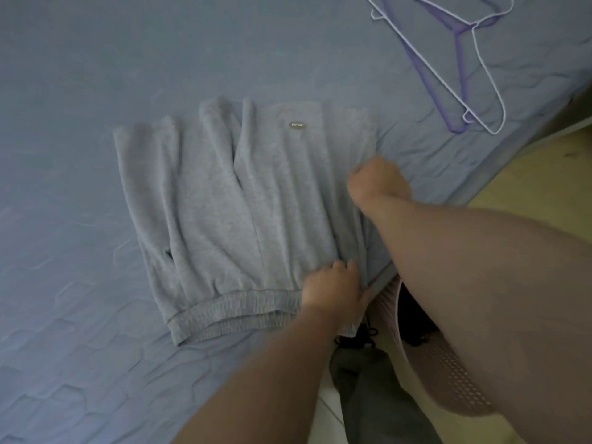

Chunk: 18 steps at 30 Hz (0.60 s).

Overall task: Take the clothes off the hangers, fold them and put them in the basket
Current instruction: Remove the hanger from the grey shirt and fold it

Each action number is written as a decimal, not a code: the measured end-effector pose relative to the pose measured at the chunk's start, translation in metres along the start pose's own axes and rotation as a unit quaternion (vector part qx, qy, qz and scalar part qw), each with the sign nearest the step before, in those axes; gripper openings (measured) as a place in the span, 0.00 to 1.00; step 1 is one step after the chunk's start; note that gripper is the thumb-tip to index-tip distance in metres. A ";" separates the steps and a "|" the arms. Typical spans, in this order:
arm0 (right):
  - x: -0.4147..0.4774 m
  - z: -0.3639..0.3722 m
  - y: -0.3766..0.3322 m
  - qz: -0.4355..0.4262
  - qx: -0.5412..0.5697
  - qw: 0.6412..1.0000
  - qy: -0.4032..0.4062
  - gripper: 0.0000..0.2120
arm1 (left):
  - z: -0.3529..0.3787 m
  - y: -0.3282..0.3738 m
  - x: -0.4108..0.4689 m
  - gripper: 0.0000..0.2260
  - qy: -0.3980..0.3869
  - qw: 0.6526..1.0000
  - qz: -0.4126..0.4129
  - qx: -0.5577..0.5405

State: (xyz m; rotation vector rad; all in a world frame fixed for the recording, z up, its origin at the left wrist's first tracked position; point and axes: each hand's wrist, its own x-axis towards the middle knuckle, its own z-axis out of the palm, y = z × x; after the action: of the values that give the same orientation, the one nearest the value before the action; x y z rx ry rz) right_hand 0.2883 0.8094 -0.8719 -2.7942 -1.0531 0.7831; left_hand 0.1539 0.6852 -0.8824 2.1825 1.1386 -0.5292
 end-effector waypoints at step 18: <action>0.151 -0.030 -0.033 -0.125 0.019 0.991 0.053 0.16 | -0.005 0.042 0.035 0.06 -0.124 0.989 -0.070 -0.031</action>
State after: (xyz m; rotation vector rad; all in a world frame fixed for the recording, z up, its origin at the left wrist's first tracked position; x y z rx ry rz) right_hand 0.3792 0.9336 -0.9046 -2.5711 -1.3197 0.6116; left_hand 0.2089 0.6904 -0.8858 1.9308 1.1592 -0.7916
